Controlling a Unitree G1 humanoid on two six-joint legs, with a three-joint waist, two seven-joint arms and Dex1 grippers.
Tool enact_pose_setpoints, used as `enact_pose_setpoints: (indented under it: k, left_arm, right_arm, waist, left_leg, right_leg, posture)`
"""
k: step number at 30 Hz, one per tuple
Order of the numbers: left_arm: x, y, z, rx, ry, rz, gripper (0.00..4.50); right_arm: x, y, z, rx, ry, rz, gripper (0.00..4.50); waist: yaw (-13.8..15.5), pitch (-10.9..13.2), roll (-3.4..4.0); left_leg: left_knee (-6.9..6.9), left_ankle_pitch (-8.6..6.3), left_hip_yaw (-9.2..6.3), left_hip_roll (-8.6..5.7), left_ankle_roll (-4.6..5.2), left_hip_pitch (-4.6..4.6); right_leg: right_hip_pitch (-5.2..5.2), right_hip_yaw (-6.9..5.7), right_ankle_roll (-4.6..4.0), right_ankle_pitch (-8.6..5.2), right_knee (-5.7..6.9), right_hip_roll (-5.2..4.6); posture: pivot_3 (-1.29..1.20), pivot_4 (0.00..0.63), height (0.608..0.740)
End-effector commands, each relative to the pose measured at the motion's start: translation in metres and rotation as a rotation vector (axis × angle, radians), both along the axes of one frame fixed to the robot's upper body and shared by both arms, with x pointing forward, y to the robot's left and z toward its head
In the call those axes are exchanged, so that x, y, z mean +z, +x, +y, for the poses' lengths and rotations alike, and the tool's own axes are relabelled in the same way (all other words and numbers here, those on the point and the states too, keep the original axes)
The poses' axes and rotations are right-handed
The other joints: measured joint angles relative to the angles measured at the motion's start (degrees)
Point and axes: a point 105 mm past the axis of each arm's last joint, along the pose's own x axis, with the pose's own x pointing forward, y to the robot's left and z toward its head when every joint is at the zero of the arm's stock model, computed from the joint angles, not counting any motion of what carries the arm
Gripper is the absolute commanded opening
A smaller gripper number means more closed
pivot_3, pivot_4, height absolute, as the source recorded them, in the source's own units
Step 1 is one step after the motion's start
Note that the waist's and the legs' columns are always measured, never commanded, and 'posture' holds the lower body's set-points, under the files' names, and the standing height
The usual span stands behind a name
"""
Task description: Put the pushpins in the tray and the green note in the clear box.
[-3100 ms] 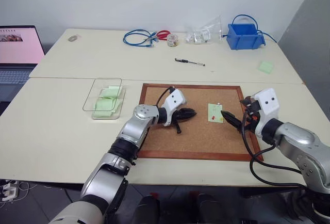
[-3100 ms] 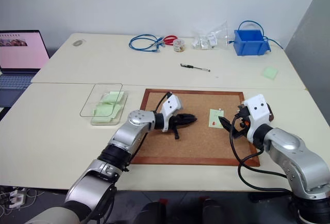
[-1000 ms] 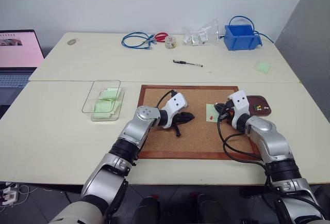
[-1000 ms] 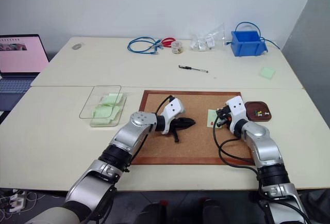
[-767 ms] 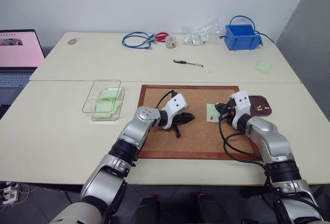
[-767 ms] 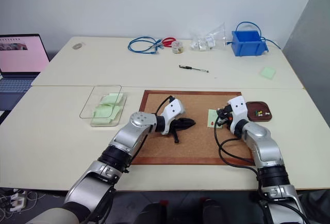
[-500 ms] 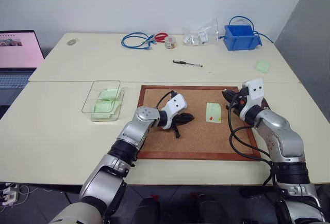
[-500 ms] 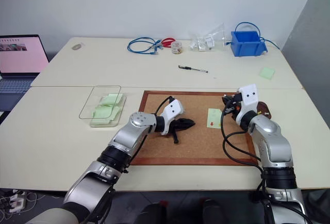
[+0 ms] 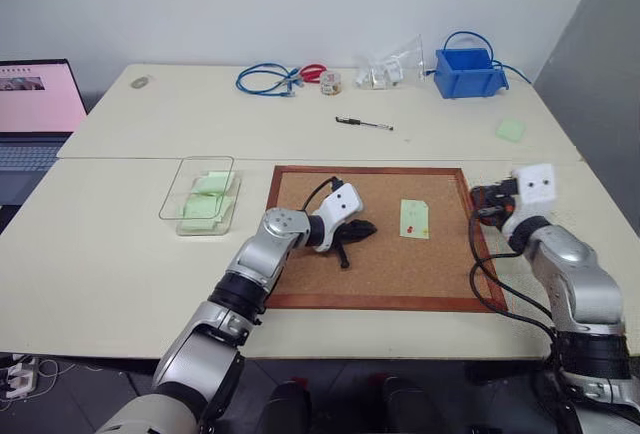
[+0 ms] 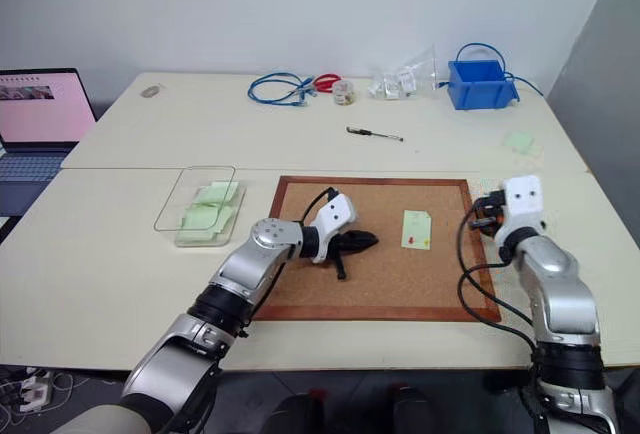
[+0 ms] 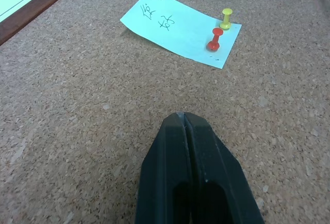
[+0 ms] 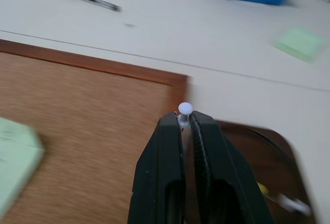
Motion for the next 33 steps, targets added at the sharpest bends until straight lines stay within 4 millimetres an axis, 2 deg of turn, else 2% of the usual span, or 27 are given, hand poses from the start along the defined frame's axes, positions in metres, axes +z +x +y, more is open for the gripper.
enact_pose_setpoints:
  k: [1, 13, 15, 20, 24, 27, 28, 33]
  left_arm:
    - [-0.036, -0.013, 0.008, -0.006, 0.101, 0.114, 0.0]
    - [-0.036, -0.013, 0.008, -0.009, 0.103, 0.115, 0.0]
    - [-0.036, -0.013, 0.008, -0.008, 0.103, 0.115, 0.0]
    - [-0.036, -0.013, 0.008, -0.007, 0.104, 0.114, 0.0]
    - [-0.036, -0.013, 0.008, -0.006, 0.101, 0.111, 0.0]
    - [-0.036, -0.013, 0.008, -0.006, 0.101, 0.111, 0.0]
    - [-0.036, -0.013, 0.008, -0.007, 0.101, 0.112, 0.0]
    - [-0.036, -0.014, 0.008, -0.011, 0.102, 0.114, 0.0]
  right_arm:
    - [0.008, 0.001, -0.013, -0.065, 0.016, -0.034, 0.04]
    - [0.005, 0.018, -0.024, -0.082, 0.089, -0.021, 0.04]
    - [0.004, 0.02, -0.023, -0.076, 0.099, -0.017, 0.67]
    - [0.003, 0.023, -0.023, -0.072, 0.101, -0.018, 1.92]
    - [0.004, 0.024, -0.026, -0.08, 0.088, -0.025, 2.67]
    - [0.009, 0.022, -0.026, -0.076, 0.054, -0.047, 3.48]
    - [0.013, 0.019, -0.023, -0.056, 0.022, -0.062, 3.63]
    - [0.02, -0.005, 0.008, 0.173, -0.053, -0.077, 3.63]
  waist:
    - [-0.05, -0.03, 0.05]
    - [-0.05, -0.05, 0.07]
    - [-0.06, -0.05, 0.08]
    - [-0.06, -0.06, 0.09]
    - [-0.06, -0.06, 0.09]
    - [-0.06, -0.06, 0.09]
    - [-0.06, -0.06, 0.09]
    - [0.02, -0.07, 0.11]
  left_leg:
    - [0.0, 0.0, 0.03, 0.0, 0.0, 0.01]
    - [0.01, 0.0, 0.04, -0.03, 0.0, 0.01]
    - [0.01, 0.0, 0.04, -0.03, 0.0, 0.01]
    - [0.0, 0.0, 0.04, -0.03, 0.0, 0.01]
    - [0.0, 0.0, 0.04, -0.03, 0.0, 0.01]
    - [0.0, 0.0, 0.04, -0.03, 0.0, 0.01]
    - [0.0, 0.0, 0.04, -0.03, 0.0, 0.01]
    - [-0.04, 0.0, 0.0, -0.03, 0.0, -0.02]
  right_leg:
    - [0.0, 0.03, 0.0, 0.0, 0.0, 0.01]
    - [0.02, 0.04, 0.0, 0.0, -0.01, 0.0]
    - [0.02, 0.04, 0.0, 0.0, -0.01, 0.0]
    - [0.02, 0.04, 0.0, 0.0, -0.01, 0.0]
    - [0.02, 0.05, 0.0, 0.0, -0.02, 0.0]
    - [0.02, 0.04, 0.0, 0.0, -0.02, 0.0]
    - [0.02, 0.04, 0.0, 0.0, -0.02, 0.0]
    - [0.03, 0.02, 0.0, 0.0, -0.08, 0.01]
  posture:
    - [0.0, 0.15, 0.74]
    - [0.0, 0.15, 0.74]
    - [0.0, 0.15, 0.74]
    - [0.0, 0.15, 0.74]
    - [0.0, 0.15, 0.74]
    - [0.0, 0.15, 0.74]
    - [0.0, 0.15, 0.74]
    - [0.0, 0.15, 0.74]
